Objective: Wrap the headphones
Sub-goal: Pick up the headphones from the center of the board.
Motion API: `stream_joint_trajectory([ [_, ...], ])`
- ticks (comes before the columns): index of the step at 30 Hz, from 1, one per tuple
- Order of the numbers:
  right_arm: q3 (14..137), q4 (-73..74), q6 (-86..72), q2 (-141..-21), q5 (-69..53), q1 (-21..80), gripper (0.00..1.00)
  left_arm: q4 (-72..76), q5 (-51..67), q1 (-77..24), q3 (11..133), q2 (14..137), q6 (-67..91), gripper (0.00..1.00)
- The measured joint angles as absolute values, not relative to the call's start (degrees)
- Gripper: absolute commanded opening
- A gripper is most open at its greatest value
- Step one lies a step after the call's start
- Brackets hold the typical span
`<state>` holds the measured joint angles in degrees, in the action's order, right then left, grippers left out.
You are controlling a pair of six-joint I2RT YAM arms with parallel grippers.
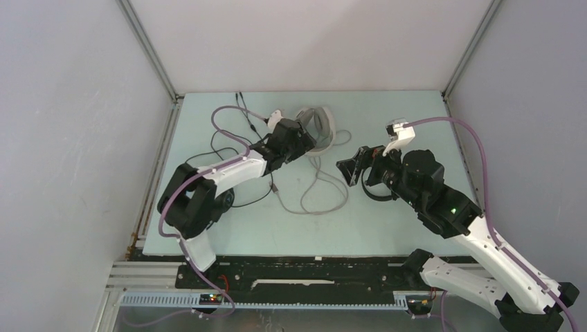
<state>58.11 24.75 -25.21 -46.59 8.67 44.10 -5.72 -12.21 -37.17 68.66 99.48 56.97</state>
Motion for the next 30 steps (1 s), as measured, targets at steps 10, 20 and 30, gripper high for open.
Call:
stream_joint_trajectory([
  [10,58.11,24.34,-24.34,-46.48,5.50,43.38,0.99,1.48,-13.80,-36.10,68.66,108.73,63.02,0.70],
  [20,58.11,24.40,-23.46,-45.74,4.58,41.63,0.99,3.79,-15.25,-34.96,68.69,112.27,66.17,0.62],
  [30,58.11,24.27,-23.51,-47.68,3.40,41.10,0.98,3.25,-15.25,-34.35,69.14,114.26,67.00,0.27],
])
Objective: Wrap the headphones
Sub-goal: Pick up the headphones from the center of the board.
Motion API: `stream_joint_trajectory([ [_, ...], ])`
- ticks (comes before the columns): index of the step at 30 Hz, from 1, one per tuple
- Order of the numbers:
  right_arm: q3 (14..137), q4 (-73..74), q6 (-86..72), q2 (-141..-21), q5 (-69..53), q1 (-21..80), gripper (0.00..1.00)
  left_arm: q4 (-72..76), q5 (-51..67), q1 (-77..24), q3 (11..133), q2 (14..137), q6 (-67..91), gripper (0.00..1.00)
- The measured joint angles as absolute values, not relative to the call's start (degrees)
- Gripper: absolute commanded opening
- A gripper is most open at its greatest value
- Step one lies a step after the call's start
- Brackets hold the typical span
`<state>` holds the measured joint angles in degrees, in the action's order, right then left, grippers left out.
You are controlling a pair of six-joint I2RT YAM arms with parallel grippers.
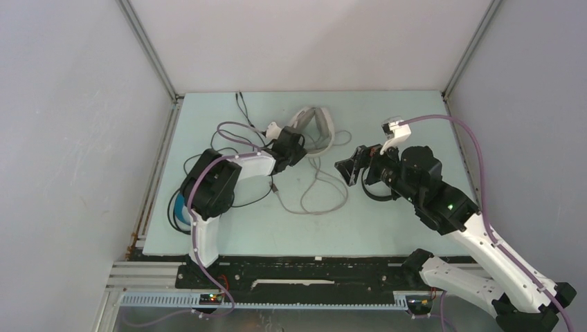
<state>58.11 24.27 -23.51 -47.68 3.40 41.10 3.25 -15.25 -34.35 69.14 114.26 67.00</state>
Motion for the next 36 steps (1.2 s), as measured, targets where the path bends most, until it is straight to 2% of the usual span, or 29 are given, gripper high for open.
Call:
stream_joint_trajectory([
  [2,58.11,24.23,-23.51,-47.99,3.22,41.10,0.98,3.27,-15.40,-34.09,69.14,114.26,67.11,0.18],
  [9,58.11,23.22,-23.53,-49.56,2.79,41.10,0.98,-0.80,-15.88,-33.78,70.74,113.23,59.57,0.00],
  [19,58.08,20.38,-23.49,-54.24,1.21,41.01,0.98,-11.33,-22.00,-33.71,72.03,102.85,43.51,0.00],
  [28,58.08,16.47,-20.88,-56.66,-0.32,38.33,0.98,-17.78,-21.85,-33.67,76.03,91.68,28.08,0.00],
  [36,58.08,9.80,-8.36,-58.19,-6.57,35.16,0.98,-27.20,-17.61,-33.67,76.84,85.14,15.27,0.00],
])
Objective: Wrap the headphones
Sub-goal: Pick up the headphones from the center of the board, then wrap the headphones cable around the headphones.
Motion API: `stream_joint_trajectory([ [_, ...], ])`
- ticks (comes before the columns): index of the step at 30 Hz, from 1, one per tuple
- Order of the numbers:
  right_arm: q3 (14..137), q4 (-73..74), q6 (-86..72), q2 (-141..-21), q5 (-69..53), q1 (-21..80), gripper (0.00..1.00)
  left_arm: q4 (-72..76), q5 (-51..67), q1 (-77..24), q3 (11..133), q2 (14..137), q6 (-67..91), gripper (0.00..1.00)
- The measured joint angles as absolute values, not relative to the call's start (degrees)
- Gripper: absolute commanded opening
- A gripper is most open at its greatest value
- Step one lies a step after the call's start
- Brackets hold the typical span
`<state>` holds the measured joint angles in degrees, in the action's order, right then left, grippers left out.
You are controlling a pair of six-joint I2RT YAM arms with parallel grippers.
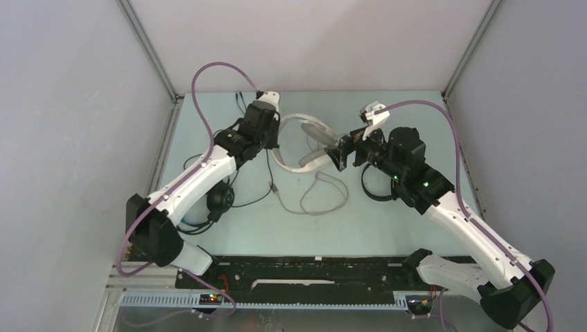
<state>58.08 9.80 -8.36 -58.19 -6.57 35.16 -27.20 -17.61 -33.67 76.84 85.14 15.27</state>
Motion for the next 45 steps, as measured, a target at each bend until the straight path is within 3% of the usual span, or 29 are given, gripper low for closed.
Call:
stream_joint_trajectory([
  [14,58.11,4.19,5.89,-68.27,-12.64,35.48,0.97,-39.31,-10.37,-33.67,80.86,79.02,4.86,0.00],
  [20,59.27,4.69,8.23,-73.23,-11.25,37.93,0.85,-40.53,-6.28,-33.67,81.58,79.02,3.90,0.00],
  [22,60.05,5.08,8.60,-74.96,-9.52,38.50,0.76,-40.97,-5.28,-33.67,81.58,79.02,3.81,0.00],
  [25,60.16,5.43,8.99,-75.96,-7.66,38.87,0.36,-41.30,-4.19,-33.67,81.58,79.02,3.84,0.00],
  [27,60.16,5.41,9.32,-75.99,-5.28,38.94,0.23,-41.78,-3.79,-33.67,81.58,79.02,4.08,0.00],
  [35,60.27,4.71,7.14,-76.05,-2.72,38.96,0.18,-41.74,-3.90,-33.47,83.55,79.20,9.82,0.41],
  [40,60.27,3.99,3.90,-76.05,-2.66,39.00,0.18,-41.52,-4.38,-33.34,84.66,79.20,13.02,0.53],
  [45,60.27,3.29,0.78,-76.05,-2.74,38.87,0.18,-41.58,-5.45,-33.34,84.66,79.26,13.50,0.55],
])
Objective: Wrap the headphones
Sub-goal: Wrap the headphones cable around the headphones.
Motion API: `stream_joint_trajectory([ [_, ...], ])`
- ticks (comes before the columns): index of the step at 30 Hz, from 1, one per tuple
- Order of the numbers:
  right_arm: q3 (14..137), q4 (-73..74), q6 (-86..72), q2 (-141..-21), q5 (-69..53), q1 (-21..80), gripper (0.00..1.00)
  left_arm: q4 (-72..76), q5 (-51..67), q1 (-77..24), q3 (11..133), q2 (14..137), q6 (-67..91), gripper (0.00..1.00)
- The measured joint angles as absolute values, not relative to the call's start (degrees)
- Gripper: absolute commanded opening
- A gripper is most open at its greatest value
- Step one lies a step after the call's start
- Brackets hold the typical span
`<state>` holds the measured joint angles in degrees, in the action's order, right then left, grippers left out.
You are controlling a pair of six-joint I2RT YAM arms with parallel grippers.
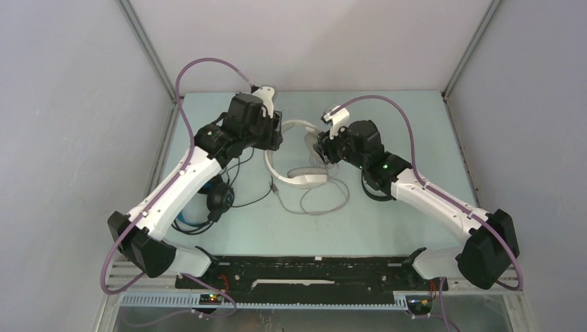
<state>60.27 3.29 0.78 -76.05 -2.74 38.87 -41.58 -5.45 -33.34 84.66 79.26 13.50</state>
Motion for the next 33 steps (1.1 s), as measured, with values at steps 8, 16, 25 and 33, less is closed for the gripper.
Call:
stream_joint_trajectory([
  [8,60.27,2.48,-1.98,-76.03,-3.14,38.26,0.18,-41.45,-8.56,-33.34,84.66,81.17,12.08,0.31],
  [16,60.27,2.17,-2.24,-76.03,-3.75,37.74,0.42,-42.11,-8.95,-33.78,84.66,81.76,9.37,0.00],
  [25,60.27,-0.75,-4.38,-74.89,-14.00,33.78,1.00,-42.61,-8.78,-30.06,84.66,82.08,8.40,0.00],
  [33,59.81,-3.25,-2.46,-66.83,-20.88,30.63,0.99,-41.71,-8.40,-22.50,84.77,81.60,9.32,0.00],
])
